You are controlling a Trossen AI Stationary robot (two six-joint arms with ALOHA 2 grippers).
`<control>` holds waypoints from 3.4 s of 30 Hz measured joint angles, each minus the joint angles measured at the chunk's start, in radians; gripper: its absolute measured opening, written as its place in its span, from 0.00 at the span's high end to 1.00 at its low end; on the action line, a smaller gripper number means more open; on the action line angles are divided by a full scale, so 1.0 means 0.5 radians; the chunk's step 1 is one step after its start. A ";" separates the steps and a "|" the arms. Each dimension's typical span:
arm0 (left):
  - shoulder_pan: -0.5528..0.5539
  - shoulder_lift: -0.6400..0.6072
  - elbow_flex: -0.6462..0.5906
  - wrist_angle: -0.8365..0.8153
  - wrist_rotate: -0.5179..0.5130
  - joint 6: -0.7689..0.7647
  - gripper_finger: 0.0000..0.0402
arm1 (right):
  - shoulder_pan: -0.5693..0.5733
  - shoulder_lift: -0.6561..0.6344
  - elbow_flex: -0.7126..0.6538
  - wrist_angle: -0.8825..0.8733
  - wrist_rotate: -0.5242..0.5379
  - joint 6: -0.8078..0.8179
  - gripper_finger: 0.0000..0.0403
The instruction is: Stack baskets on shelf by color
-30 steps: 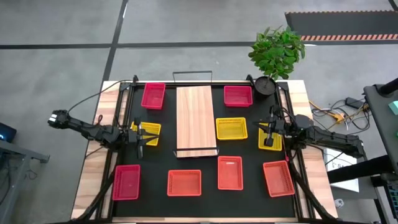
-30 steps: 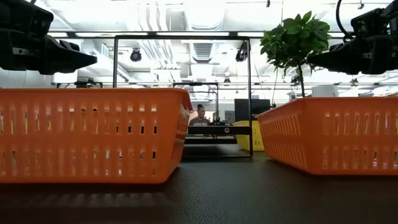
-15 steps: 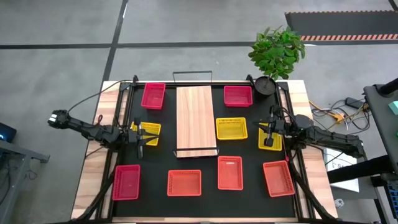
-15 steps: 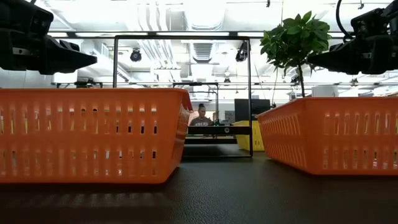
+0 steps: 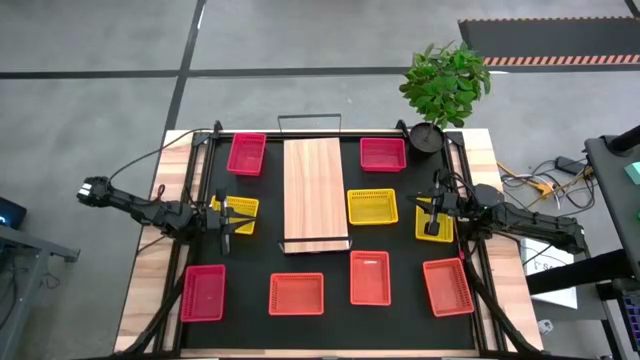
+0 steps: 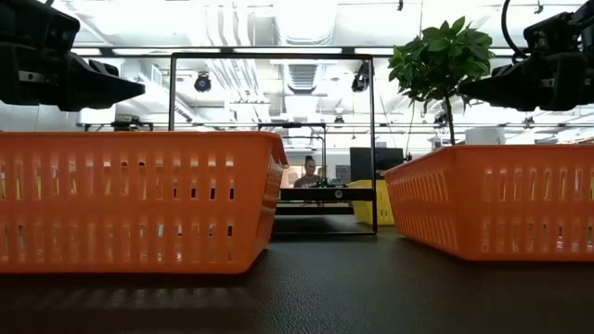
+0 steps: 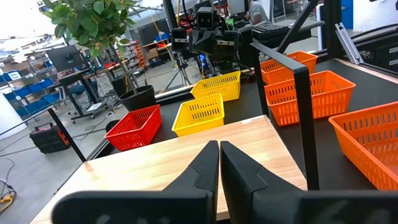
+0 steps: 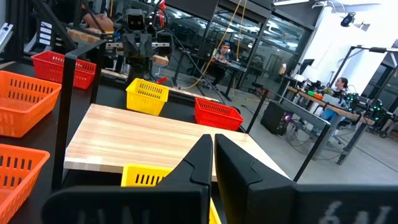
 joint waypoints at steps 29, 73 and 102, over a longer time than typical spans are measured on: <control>0.000 0.000 0.000 0.000 0.000 0.000 1.00 | 0.001 0.000 -0.001 0.000 -0.034 0.146 0.98; 0.003 0.142 0.152 1.272 -0.056 -0.430 1.00 | 0.004 0.000 0.000 0.063 -0.212 0.607 0.98; 0.000 0.684 0.789 0.565 -0.082 -1.466 1.00 | 0.004 -0.001 -0.001 0.732 -0.212 0.460 0.98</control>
